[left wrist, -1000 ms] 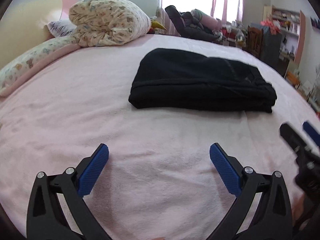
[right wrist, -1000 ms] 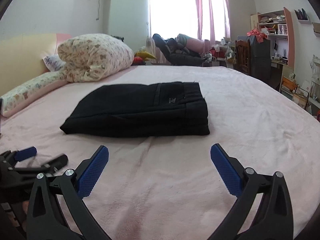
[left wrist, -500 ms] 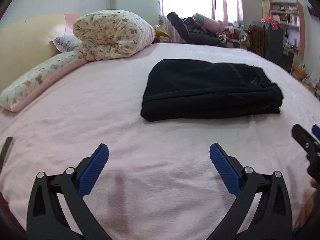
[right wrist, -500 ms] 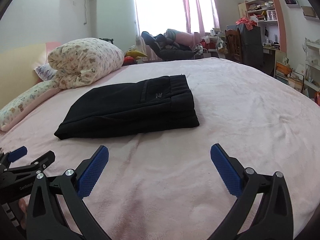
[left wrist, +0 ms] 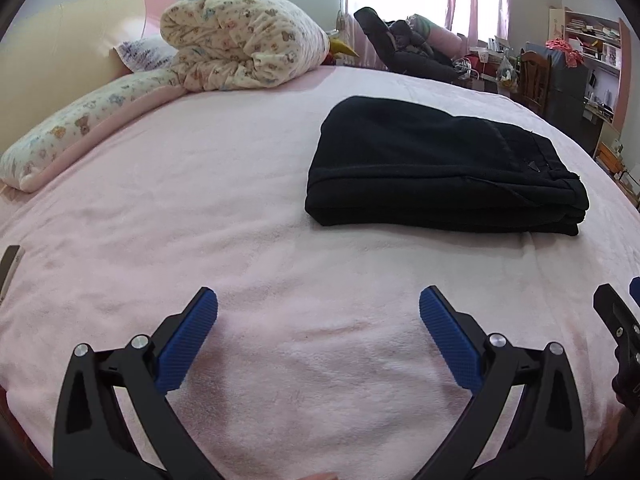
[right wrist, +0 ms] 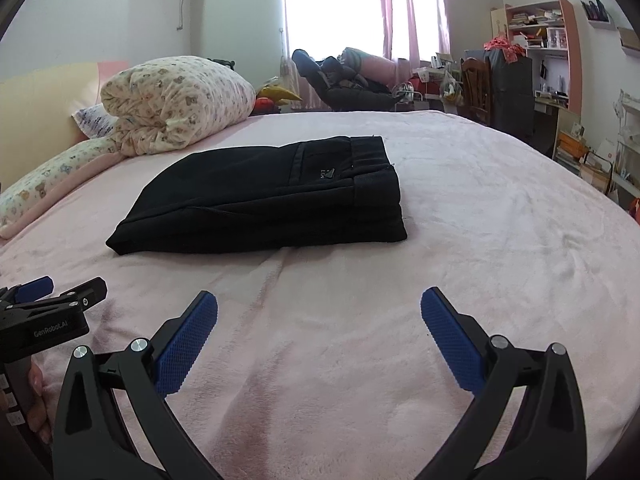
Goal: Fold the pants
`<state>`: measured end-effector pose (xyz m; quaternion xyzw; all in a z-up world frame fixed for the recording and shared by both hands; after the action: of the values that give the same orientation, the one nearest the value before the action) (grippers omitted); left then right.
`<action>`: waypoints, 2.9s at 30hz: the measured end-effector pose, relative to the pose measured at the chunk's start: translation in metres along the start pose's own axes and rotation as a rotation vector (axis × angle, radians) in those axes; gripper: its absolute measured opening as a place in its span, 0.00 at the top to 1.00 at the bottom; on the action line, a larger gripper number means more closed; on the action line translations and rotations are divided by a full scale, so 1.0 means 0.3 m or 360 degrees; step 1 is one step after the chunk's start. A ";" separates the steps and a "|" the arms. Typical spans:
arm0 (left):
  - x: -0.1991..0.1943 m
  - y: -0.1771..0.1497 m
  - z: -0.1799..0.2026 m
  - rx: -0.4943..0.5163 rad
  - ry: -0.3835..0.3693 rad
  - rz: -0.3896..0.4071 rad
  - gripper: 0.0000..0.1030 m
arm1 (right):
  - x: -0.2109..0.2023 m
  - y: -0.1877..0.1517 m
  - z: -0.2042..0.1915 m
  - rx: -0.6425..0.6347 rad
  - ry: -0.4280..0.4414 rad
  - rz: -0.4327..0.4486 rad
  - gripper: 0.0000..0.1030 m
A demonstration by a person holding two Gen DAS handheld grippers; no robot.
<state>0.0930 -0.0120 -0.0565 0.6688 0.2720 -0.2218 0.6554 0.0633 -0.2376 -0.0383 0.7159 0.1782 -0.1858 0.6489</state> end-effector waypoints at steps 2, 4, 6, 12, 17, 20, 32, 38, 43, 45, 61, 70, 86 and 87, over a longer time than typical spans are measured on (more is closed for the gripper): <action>-0.005 0.000 0.008 0.0021 -0.0001 0.0013 0.02 | 0.000 -0.001 0.001 0.0007 0.0003 0.0001 0.01; -0.007 -0.001 0.012 0.0033 0.0002 0.0017 0.02 | -0.001 -0.003 -0.002 0.0007 0.0000 0.0002 0.01; -0.008 0.000 0.015 0.0042 -0.0005 0.0021 0.02 | -0.001 -0.003 -0.004 0.0000 0.0001 0.0004 0.01; -0.012 -0.004 0.036 0.0089 -0.0004 0.0027 0.02 | 0.002 -0.002 0.001 -0.0006 0.0000 0.0000 0.01; -0.011 -0.006 0.057 0.0140 -0.0011 0.0029 0.02 | -0.005 0.001 0.003 0.0008 -0.0008 0.0015 0.01; -0.005 -0.007 0.063 0.0155 -0.0022 0.0019 0.02 | -0.009 0.003 0.012 0.0026 -0.0016 0.0028 0.01; -0.008 -0.016 0.105 0.0221 -0.0069 0.0019 0.02 | -0.027 -0.005 0.038 0.0039 -0.0033 0.0024 0.01; -0.001 -0.019 0.112 0.0236 -0.0064 0.0011 0.02 | -0.023 -0.005 0.044 0.0051 -0.0039 0.0023 0.01; 0.000 -0.018 0.108 0.0232 -0.0049 0.0012 0.02 | -0.020 -0.009 0.039 0.0049 -0.0047 0.0022 0.01; -0.002 -0.014 0.094 0.0204 -0.0036 0.0020 0.02 | -0.024 -0.010 0.030 0.0026 -0.0047 0.0029 0.01; -0.005 -0.012 0.082 0.0171 -0.0032 0.0024 0.02 | -0.021 -0.011 0.027 -0.0004 -0.0046 0.0024 0.01; -0.004 -0.015 0.094 0.0193 -0.0035 0.0020 0.02 | -0.021 -0.013 0.023 -0.0011 -0.0048 0.0023 0.01; -0.004 -0.016 0.095 0.0192 -0.0036 0.0019 0.02 | -0.021 -0.013 0.021 -0.0012 -0.0048 0.0023 0.01; -0.005 -0.016 0.095 0.0192 -0.0035 0.0020 0.02 | -0.021 -0.013 0.021 -0.0012 -0.0048 0.0023 0.01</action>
<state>0.0905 -0.0406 -0.0604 0.7063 0.2467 -0.2408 0.6183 0.0557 -0.2437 -0.0390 0.7119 0.1638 -0.1912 0.6556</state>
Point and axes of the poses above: each gripper's, at about its wrist camera, not at the fingertips, and x roughly the way its jaws point, z to its right, y to its top, the point moved 8 cm from there along x, roughly the way its jaws point, and after that the axes turned 4 degrees about y, right-handed, at the moved point
